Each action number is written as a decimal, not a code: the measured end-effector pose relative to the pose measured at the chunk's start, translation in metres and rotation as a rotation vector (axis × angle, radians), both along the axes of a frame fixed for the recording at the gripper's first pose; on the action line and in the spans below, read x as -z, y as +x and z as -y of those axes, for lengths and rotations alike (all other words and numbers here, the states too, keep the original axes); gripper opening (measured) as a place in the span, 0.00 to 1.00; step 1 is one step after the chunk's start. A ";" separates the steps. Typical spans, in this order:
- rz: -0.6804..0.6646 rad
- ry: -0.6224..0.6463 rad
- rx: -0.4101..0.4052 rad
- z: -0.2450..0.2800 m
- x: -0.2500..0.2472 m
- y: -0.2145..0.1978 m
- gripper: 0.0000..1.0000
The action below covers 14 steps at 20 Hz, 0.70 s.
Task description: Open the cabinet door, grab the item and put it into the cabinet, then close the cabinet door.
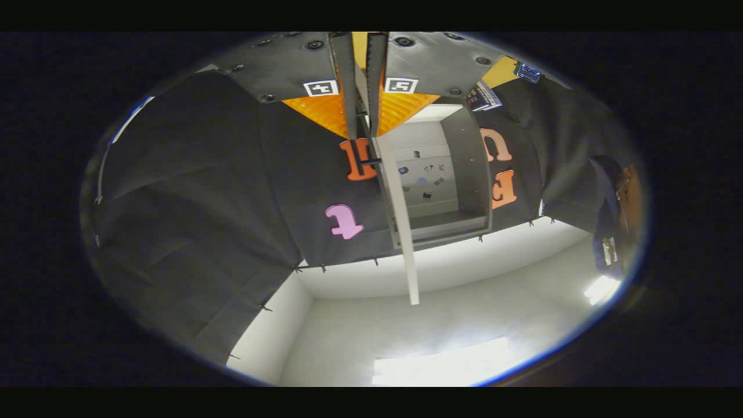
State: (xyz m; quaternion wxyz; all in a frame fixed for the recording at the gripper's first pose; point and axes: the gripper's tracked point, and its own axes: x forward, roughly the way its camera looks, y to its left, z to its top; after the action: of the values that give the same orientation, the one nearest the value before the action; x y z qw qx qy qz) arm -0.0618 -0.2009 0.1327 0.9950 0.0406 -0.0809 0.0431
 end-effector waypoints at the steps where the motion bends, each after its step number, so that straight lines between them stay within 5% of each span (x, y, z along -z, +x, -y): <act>1: 0.035 -0.024 -0.021 -0.018 -0.006 -0.007 0.15; 6: 0.068 -0.088 -0.154 -0.108 0.004 -0.012 0.15; 14: -0.135 -0.139 -0.310 -0.212 0.101 0.063 0.83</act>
State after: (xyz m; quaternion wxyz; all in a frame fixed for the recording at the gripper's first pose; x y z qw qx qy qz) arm 0.0014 0.0110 0.0319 0.9800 -0.0137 -0.0033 0.1986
